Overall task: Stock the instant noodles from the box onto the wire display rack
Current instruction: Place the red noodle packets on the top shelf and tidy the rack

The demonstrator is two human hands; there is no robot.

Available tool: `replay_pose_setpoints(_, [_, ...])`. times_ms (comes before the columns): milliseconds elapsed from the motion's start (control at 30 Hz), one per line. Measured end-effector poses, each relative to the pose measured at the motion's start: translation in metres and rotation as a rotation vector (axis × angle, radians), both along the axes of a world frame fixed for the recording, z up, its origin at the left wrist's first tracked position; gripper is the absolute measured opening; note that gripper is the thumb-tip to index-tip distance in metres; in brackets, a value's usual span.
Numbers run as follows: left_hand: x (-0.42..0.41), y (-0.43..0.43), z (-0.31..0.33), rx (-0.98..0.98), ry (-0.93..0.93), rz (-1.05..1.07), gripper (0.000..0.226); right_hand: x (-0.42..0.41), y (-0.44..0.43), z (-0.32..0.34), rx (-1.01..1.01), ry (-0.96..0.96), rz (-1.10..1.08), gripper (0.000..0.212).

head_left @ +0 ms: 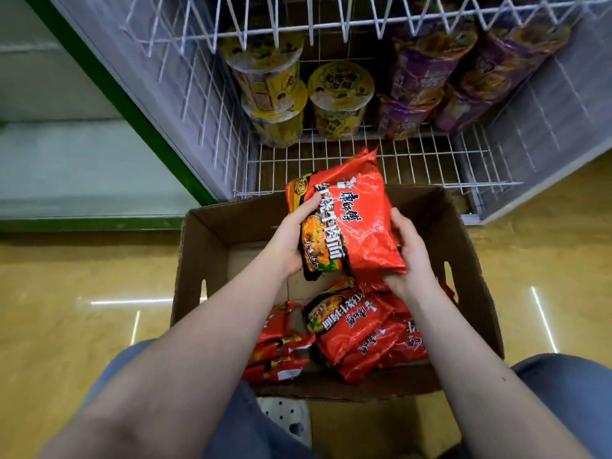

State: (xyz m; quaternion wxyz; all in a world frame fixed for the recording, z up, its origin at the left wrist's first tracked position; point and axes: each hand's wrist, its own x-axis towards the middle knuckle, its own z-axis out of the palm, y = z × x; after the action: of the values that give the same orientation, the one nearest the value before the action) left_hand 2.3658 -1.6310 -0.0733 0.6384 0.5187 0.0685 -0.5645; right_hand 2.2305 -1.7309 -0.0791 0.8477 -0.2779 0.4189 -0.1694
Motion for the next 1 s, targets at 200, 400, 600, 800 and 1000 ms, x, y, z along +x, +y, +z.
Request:
replay_pose_setpoints(200, [-0.009,0.015,0.082,0.129,-0.001,-0.011,0.033,-0.01,0.017,0.077,0.015,0.085,0.048,0.061])
replay_pose_setpoints(400, [-0.024,0.023,0.244,0.169,0.022,-0.037,0.031,-0.023,0.022,0.236,-0.003,0.137,0.026,0.03])
replay_pose_setpoints(600, [-0.028,0.036,0.433,0.204,-0.009,-0.056,0.036,-0.026,0.03,0.416,-0.063,0.128,0.066,0.027])
replay_pose_setpoints(800, [-0.033,0.043,0.588,0.181,-0.102,-0.067,0.039,-0.032,0.035,0.566,-0.137,0.066,0.08,0.03])
replay_pose_setpoints(1000, [-0.049,0.037,0.688,0.103,-0.227,-0.061,0.031,-0.045,0.029,0.663,-0.252,-0.021,0.084,0.02])
